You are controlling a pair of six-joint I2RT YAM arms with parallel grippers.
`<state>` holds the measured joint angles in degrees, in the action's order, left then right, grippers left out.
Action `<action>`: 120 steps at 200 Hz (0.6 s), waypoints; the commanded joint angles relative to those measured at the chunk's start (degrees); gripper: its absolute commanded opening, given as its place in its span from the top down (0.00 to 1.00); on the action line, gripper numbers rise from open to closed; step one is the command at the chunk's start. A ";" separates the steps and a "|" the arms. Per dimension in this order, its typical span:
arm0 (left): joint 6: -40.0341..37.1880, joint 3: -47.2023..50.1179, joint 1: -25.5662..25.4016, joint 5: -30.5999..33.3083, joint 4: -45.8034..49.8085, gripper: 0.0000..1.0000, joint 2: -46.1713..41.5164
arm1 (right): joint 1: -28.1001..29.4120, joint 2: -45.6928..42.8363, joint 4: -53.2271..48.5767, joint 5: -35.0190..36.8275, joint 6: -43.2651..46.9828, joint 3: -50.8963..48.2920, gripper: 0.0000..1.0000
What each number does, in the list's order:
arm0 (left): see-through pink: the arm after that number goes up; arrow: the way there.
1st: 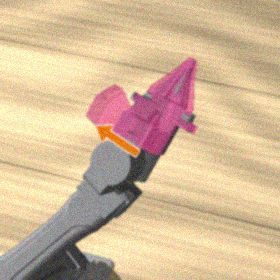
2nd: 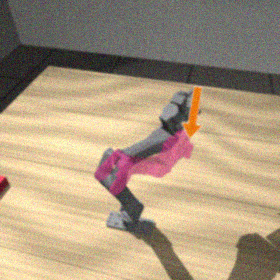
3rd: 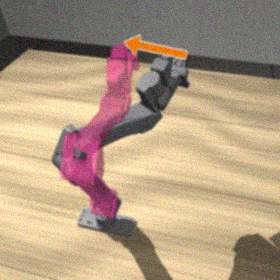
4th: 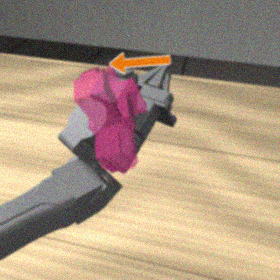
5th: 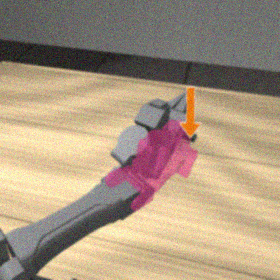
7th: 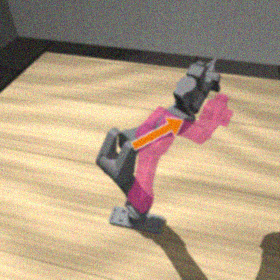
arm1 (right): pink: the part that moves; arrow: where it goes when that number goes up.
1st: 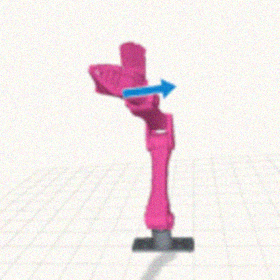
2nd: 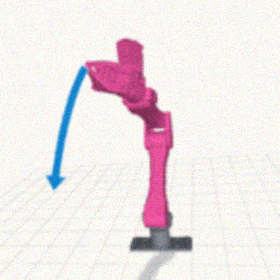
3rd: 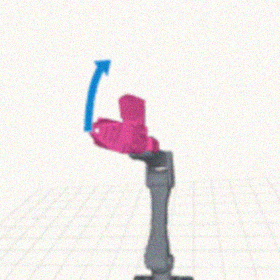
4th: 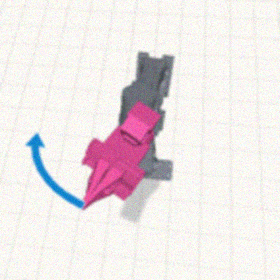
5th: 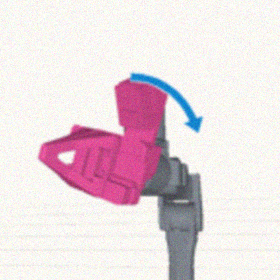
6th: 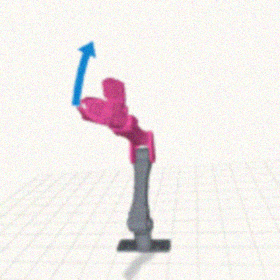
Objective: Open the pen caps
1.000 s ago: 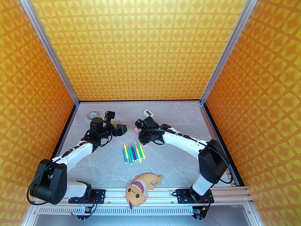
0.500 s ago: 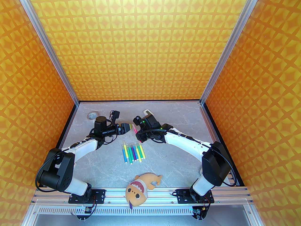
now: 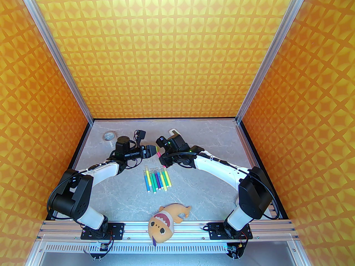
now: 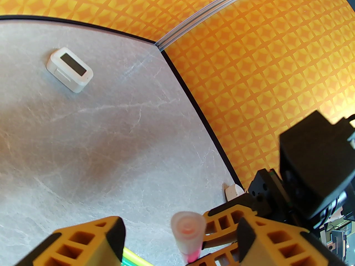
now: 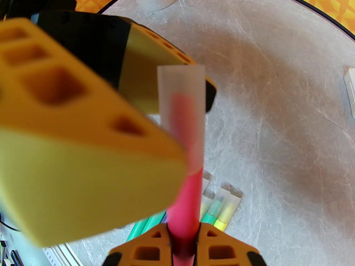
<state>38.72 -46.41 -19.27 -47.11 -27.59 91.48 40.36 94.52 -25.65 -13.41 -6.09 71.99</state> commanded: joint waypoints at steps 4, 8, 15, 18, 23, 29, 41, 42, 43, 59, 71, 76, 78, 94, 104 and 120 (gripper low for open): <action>0.23 -1.88 -0.42 -1.05 -2.19 0.40 0.58 | 0.25 -1.29 1.58 -1.44 1.15 -0.40 1.00; 0.22 -1.95 -0.46 -1.05 -2.27 0.42 0.65 | 0.25 -1.35 1.71 -1.42 1.12 -0.41 1.00; 0.35 -1.93 -0.48 -1.05 -2.44 0.43 0.78 | 0.25 -1.36 1.70 -1.40 1.18 -0.44 1.00; 0.31 -1.93 -0.50 -1.05 -2.46 0.44 0.82 | 0.26 -1.32 1.68 -1.44 1.18 -0.44 1.00; 0.38 -2.04 -0.42 -1.05 -2.52 0.45 0.81 | 0.25 -1.31 1.70 -1.43 1.21 -0.46 1.00; 0.44 -2.09 -0.44 -1.05 -2.60 0.47 0.80 | 0.25 -1.22 1.72 -1.44 1.31 -0.44 1.00; 0.41 -2.18 -0.44 -1.04 -2.64 0.51 0.89 | 0.25 -1.06 1.70 -1.45 1.34 -0.44 1.00; 0.45 -2.18 -0.43 -1.05 -2.60 0.52 0.89 | 0.29 -1.08 1.72 -1.40 1.29 -0.44 1.00; 0.42 -2.19 -0.42 -1.00 -2.62 0.52 0.89 | 0.27 -1.08 1.78 -1.42 1.27 -0.44 1.00; 0.48 -2.22 -0.42 -1.05 -2.60 0.57 1.06 | 0.25 -0.98 1.86 -1.32 1.41 -0.53 1.00; 0.66 -2.37 -0.49 -1.05 -2.62 0.61 1.19 | 0.25 -0.95 2.13 -1.16 1.33 -0.62 1.00; 0.66 -2.41 -0.43 -1.05 -2.63 0.63 1.24 | 0.24 -1.06 2.26 -1.10 1.34 -0.70 1.00; 0.68 -2.44 -0.49 -1.10 -2.59 0.63 1.24 | 0.25 -1.06 2.27 -1.10 1.32 -0.77 1.00; 0.86 -2.53 -0.43 -1.31 -2.64 0.68 1.54 | 0.25 -1.25 2.68 -0.92 1.25 -0.88 1.00; 0.92 -2.54 -0.47 -1.44 -2.59 0.71 1.59 | 0.25 -1.43 2.82 -0.66 1.17 -0.97 1.00; 0.94 -2.62 -0.49 -1.73 -2.62 0.75 1.68 | 0.28 -1.54 3.36 -0.28 1.16 -1.23 1.00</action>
<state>39.31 -47.44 -19.46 -47.35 -29.04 92.27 40.38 94.52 -24.47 -13.76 -5.65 71.90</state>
